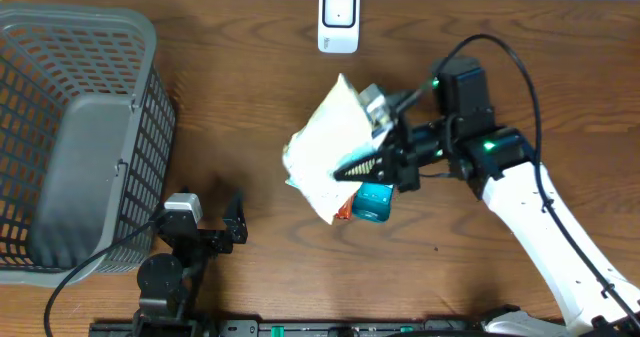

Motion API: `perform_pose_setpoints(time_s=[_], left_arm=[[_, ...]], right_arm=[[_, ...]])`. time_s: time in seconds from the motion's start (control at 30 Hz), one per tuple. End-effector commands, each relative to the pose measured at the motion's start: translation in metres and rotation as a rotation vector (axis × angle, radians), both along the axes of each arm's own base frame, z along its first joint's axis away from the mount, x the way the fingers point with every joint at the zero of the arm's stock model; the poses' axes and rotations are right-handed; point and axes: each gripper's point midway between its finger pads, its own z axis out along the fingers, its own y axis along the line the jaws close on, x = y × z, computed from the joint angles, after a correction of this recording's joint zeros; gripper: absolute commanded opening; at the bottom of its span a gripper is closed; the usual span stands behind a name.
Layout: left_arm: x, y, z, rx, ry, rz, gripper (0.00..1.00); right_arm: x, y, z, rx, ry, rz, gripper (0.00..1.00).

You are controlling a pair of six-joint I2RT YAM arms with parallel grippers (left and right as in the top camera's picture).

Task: Scan the item barcode
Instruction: 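Grasp the printed snack bag with the right gripper, then lift the snack bag up off the Listerine bottle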

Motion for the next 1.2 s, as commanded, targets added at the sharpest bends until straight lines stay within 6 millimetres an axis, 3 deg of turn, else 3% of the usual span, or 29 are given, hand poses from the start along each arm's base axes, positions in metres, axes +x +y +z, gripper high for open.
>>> perform_pose_setpoints(time_s=[0.0, 0.07, 0.13, 0.23, 0.47, 0.63, 0.77, 0.83, 0.93, 1.1, 1.17], left_arm=[[0.000, -0.001, -0.013, 0.012, 0.028, -0.013, 0.98], [0.000, -0.001, -0.013, 0.012, 0.028, -0.013, 0.98], [0.000, -0.001, -0.013, 0.012, 0.028, -0.013, 0.98], [0.000, -0.001, -0.013, 0.012, 0.028, -0.013, 0.98], [0.000, -0.001, -0.013, 0.012, 0.028, -0.013, 0.98], [0.000, -0.001, -0.013, 0.012, 0.028, -0.013, 0.98], [0.000, -0.001, -0.013, 0.012, 0.028, -0.013, 0.98], [0.000, -0.001, -0.013, 0.012, 0.028, -0.013, 0.98], [0.000, -0.001, -0.013, 0.012, 0.028, -0.013, 0.98], [0.000, -0.001, -0.013, 0.012, 0.028, -0.013, 0.98], [0.000, -0.001, -0.013, 0.012, 0.028, -0.013, 0.98]], right_arm=[[0.006, -0.016, 0.011, -0.091, 0.405, -0.031, 0.01], [0.013, -0.017, 0.004, -0.093, 0.351, -0.075, 0.02], [0.026, -0.016, -0.018, -0.135, 0.237, -0.174, 0.01], [0.052, -0.027, -0.078, -0.373, 0.245, -0.403, 0.01], [0.038, -0.029, -0.145, -0.455, 0.414, -0.362, 0.01], [0.054, -0.026, -0.163, -0.311, 0.436, -0.281, 0.01], [0.062, -0.035, -0.167, -0.199, 0.502, -0.218, 0.01], [0.064, -0.044, -0.168, -0.138, 0.523, -0.196, 0.01], [0.078, -0.061, -0.186, -0.160, 0.579, -0.269, 0.01], [0.095, -0.117, -0.260, -0.517, 0.702, -0.594, 0.01], [0.096, -0.138, -0.277, -0.619, 0.729, -0.677, 0.01]])
